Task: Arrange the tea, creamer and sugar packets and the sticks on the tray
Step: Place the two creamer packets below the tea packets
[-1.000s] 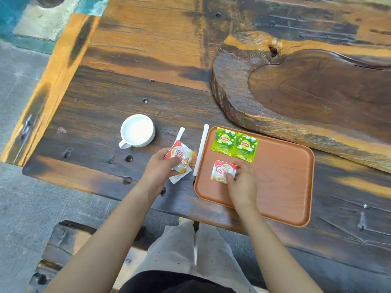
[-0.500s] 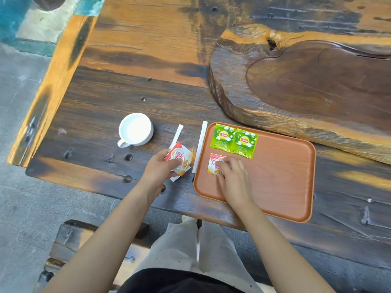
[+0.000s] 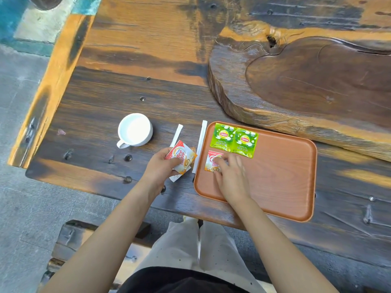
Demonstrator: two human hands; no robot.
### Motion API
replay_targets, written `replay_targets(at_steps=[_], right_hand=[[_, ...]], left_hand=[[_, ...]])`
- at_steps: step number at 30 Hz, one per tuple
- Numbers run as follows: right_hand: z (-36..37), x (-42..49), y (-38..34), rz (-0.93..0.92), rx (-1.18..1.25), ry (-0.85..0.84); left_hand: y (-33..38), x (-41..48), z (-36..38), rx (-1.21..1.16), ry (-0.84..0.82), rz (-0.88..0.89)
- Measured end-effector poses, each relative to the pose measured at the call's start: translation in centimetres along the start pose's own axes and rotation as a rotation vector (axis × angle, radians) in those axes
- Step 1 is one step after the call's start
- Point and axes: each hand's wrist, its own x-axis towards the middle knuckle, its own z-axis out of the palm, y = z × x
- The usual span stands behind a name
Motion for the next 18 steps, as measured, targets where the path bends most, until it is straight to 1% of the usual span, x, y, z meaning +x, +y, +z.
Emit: replay_targets(at_steps=[6, 10, 12, 14, 15, 17, 18], right_hand=[[0.0, 0.1, 0.0, 0.025, -0.002, -0.001], [-0.2, -0.1, -0.3, 0.037, 0.040, 0.011], [-1.0, -0.2, -0.9, 0.039, 0.152, 0.061], [-2.4, -0.2, -1.7, 0.057, 0.353, 0.102], [-3.1, -0.1, -2.1, 0.094, 0.477, 0.080], [-4.2, 0.1, -2.6, 0.186, 0.715, -0.056], [-4.6, 0.2, -2.7, 0.217, 0.789, -0.111]], left_hand=[[0.1, 0.2, 0.1, -0.004, -0.009, 0.013], [0.2, 0.3, 0.2, 0.000, -0.030, 0.008], [0.2, 0.2, 0.5, 0.039, -0.059, 0.022], [0.3, 0.1, 1.1, 0.115, -0.123, 0.058], [0.4, -0.1, 1.4, 0.134, -0.171, 0.078], [0.7, -0.4, 2.2, 0.124, -0.276, 0.107], [0.8, -0.5, 2.7, 0.111, -0.310, 0.115]])
